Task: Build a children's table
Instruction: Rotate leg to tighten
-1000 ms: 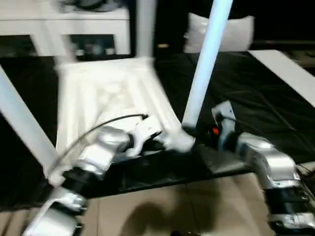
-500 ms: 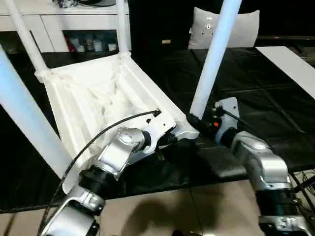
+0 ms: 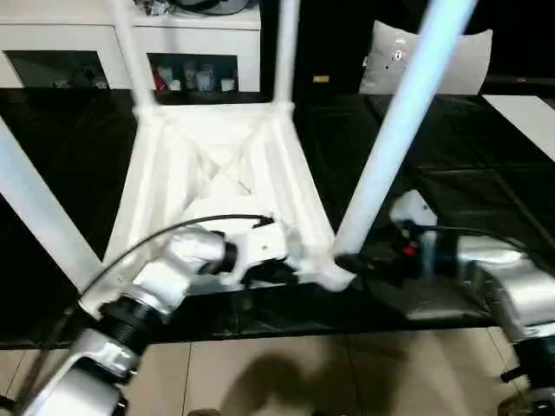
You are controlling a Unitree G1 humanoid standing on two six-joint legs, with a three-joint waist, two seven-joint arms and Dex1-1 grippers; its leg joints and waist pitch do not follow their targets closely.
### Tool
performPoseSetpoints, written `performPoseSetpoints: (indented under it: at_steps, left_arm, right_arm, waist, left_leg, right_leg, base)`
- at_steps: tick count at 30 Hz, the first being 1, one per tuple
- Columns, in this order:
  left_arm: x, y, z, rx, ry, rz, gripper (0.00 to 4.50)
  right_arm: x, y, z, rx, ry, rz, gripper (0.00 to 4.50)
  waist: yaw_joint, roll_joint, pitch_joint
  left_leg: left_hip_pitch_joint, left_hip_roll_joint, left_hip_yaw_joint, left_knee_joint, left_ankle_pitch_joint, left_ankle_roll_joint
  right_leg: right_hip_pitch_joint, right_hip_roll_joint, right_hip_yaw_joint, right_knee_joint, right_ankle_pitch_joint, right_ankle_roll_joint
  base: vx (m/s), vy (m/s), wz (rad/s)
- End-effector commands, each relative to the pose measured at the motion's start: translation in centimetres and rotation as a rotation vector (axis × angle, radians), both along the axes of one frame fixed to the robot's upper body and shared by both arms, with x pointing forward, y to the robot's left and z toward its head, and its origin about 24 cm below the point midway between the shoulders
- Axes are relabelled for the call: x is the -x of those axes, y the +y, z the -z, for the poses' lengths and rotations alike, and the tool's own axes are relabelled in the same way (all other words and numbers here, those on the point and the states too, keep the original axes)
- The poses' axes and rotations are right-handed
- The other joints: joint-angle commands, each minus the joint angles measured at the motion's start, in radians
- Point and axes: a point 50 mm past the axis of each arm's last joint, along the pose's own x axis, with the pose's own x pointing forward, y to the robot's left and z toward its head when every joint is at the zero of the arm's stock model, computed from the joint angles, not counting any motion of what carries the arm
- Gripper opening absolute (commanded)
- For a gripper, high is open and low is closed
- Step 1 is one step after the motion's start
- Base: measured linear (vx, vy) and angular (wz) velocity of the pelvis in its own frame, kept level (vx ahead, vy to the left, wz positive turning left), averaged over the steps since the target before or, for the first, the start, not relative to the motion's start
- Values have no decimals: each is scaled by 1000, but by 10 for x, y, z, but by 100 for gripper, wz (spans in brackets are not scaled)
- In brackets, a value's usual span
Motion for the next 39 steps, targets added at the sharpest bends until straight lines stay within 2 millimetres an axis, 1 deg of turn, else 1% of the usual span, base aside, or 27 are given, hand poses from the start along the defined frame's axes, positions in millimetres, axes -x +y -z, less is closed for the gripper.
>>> performPoseSetpoints:
  at_steps: [1,4,5,7,9,11,13,14,15,20,21,23,24,25,26,27,28,29,30,31,32,33,34,35,36,38,39]
  left_arm:
    - [9,-13,-8,2,3,172,0]
    - [11,-11,-9,-6,14,202,0]
    - [13,-9,-10,-25,27,243,0]
    - [14,-8,-9,-39,30,267,0]
    - [14,-7,-9,-44,30,275,0]
    - [15,-7,-9,-45,30,281,0]
    - [15,-7,-9,-45,31,283,0]
    - [15,-6,-9,-46,31,285,0]
    - [15,-6,-9,-46,32,286,0]
    - [15,-5,-8,-30,49,271,0]
    - [13,-7,-10,-8,65,211,0]
    - [10,-9,-11,24,84,133,0]
    - [10,-9,-11,24,84,133,0]
    - [7,-11,-12,40,88,83,0]
    - [4,-14,-12,56,89,29,0]
    - [0,-19,-13,79,84,-61,0]
    - [-1,-20,-13,83,83,-77,0]
    - [-3,-24,-13,94,78,-130,0]
    - [-5,-26,-13,99,74,-161,0]
    - [-5,-26,-13,99,74,-161,0]
    - [-7,-29,-14,108,69,-202,0]
    - [-11,-35,-15,132,59,-281,0]
    - [-15,-41,-16,151,47,-349,0]
    - [-17,-45,-17,162,41,-396,0]
    - [-18,-48,-18,177,44,-430,0]
    - [-18,-53,-19,186,38,-456,0]
    - [-18,-55,-20,188,33,-466,0]
  right_arm:
    - [2,3,-2,-9,20,-82,343]
    - [3,3,-1,-12,34,-111,322]
    - [7,7,0,-35,70,-162,309]
    - [10,10,1,-55,96,-197,291]
    - [11,11,1,-63,106,-212,281]
    - [13,11,2,-66,124,-231,252]
    - [15,12,4,-66,134,-241,246]
    - [16,11,5,-68,149,-254,225]
    - [17,11,5,-68,150,-255,219]
    - [20,13,4,-106,183,-271,212]
    - [20,16,2,-148,182,-250,212]
    - [17,21,2,-177,180,-178,212]
    - [17,21,2,-177,180,-178,212]
    - [14,25,4,-170,161,-123,212]
    - [8,28,6,-156,140,-49,212]
    - [-4,33,10,-130,110,112,211]
    - [-6,34,11,-124,105,142,211]
    - [-13,37,13,-119,97,234,210]
    - [-16,39,14,-117,94,288,210]
    - [-16,39,14,-117,94,288,208]
    - [-19,41,14,-124,97,338,207]
    - [-25,44,14,-128,83,434,206]
    - [-29,48,14,-129,64,502,206]
    - [-31,50,13,-128,51,550,205]
    - [-33,52,13,-121,20,573,205]
    - [-34,56,11,-120,-28,583,205]
    - [-34,58,10,-120,-54,587,237]
  waist:
    - [-3,-4,-72]
    - [1,-3,-72]
    - [7,-5,-72]
    - [11,-3,-72]
    - [12,-3,-71]
    - [12,-5,-72]
    - [12,-5,-72]
    - [11,-5,-72]
    - [11,-6,-72]
    - [12,-6,-73]
    - [12,-2,-73]
    - [9,-5,-72]
    - [10,-4,-71]
    - [5,-5,-69]
    - [5,-5,-68]
    - [1,-4,-65]
    - [-11,-4,-60]
    - [-18,-5,-62]
    - [-33,-4,-62]
    - [-50,-5,-62]
    - [-62,1,-62]
    - [-69,4,-64]
    - [-85,11,-67]
    - [-95,8,-70]
    - [-97,9,-71]
    - [-101,6,-71]
    - [-101,6,-72]
  left_leg:
    - [-11,3,16,-63,-64,85]
    - [-10,5,16,-64,-62,80]
    - [-8,5,17,-63,-64,80]
    - [-8,7,17,-64,-65,80]
    - [-9,7,16,-64,-66,77]
    - [-10,4,17,-64,-68,69]
    - [-11,4,17,-63,-66,67]
    - [-11,3,17,-63,-65,65]
    - [-11,2,17,-63,-66,64]
    - [-11,3,17,-62,-55,65]
    - [-11,3,17,-62,-59,63]
    - [-11,5,17,-64,-55,56]
    - [-11,3,16,-64,-57,55]
    - [-12,-1,17,-64,-72,48]
    - [-10,-4,18,-63,-84,45]
    - [-9,-9,19,-61,-100,34]
    - [-9,-13,19,-60,-127,22]
    - [-9,-17,17,-57,-141,18]
    - [-8,-21,17,-52,-164,19]
    - [-12,-24,15,-49,-184,26]
    - [-10,-21,13,-49,-202,35]
    - [-10,-20,11,-48,-209,39]
    - [-11,-8,5,-52,-205,35]
    - [-19,-3,-1,-54,-199,39]
    - [-19,-2,-1,-56,-192,41]
    - [-19,-12,3,-56,-167,53]
    - [-20,-12,4,-55,-157,55]
  right_leg:
    - [78,-61,72,-55,-316,-47]
    - [77,-61,73,-56,-323,-50]
    - [77,-62,73,-56,-328,-49]
    - [76,-61,74,-54,-328,-51]
    - [76,-61,73,-55,-329,-50]
    - [77,-61,73,-57,-341,-40]
    - [78,-61,72,-57,-344,-35]
    - [78,-60,72,-58,-348,-31]
    - [78,-60,71,-59,-353,-27]
    - [77,-59,71,-56,-339,-28]
    - [78,-59,71,-57,-344,-28]
    - [78,-59,72,-55,-340,-30]
    - [77,-60,71,-60,-350,-27]
    - [78,-58,67,-65,-379,-15]
    - [76,-57,64,-70,-403,-5]
    - [74,-57,59,-79,-453,17]
    - [71,-55,47,-93,-506,44]
    - [74,-53,37,-98,-527,64]
    - [73,-49,26,-110,-552,94]
    - [76,-44,15,-120,-562,121]
    - [77,-43,9,-129,-565,134]
    - [78,-42,6,-129,-557,136]
    - [83,-48,7,-127,-527,116]
    - [92,-52,7,-121,-495,107]
    - [92,-55,11,-120,-481,101]
    - [87,-57,19,-115,-452,74]
    - [87,-58,21,-110,-442,66]
  base:
    - [0,0,0]
    - [0,0,0]
    - [0,0,0]
    - [0,0,0]
    - [0,0,0]
    - [0,0,0]
    - [0,0,0]
    - [0,0,0]
    - [0,0,0]
    - [0,0,0]
    - [0,0,0]
    - [0,0,0]
    - [0,0,0]
    - [0,0,0]
    - [0,0,0]
    - [0,0,0]
    - [0,0,0]
    - [0,0,0]
    - [0,0,0]
    - [0,0,0]
    - [0,0,0]
    - [0,0,0]
    - [0,0,0]
    - [0,0,0]
    - [0,0,0]
    - [0,0,0]
    - [0,0,0]
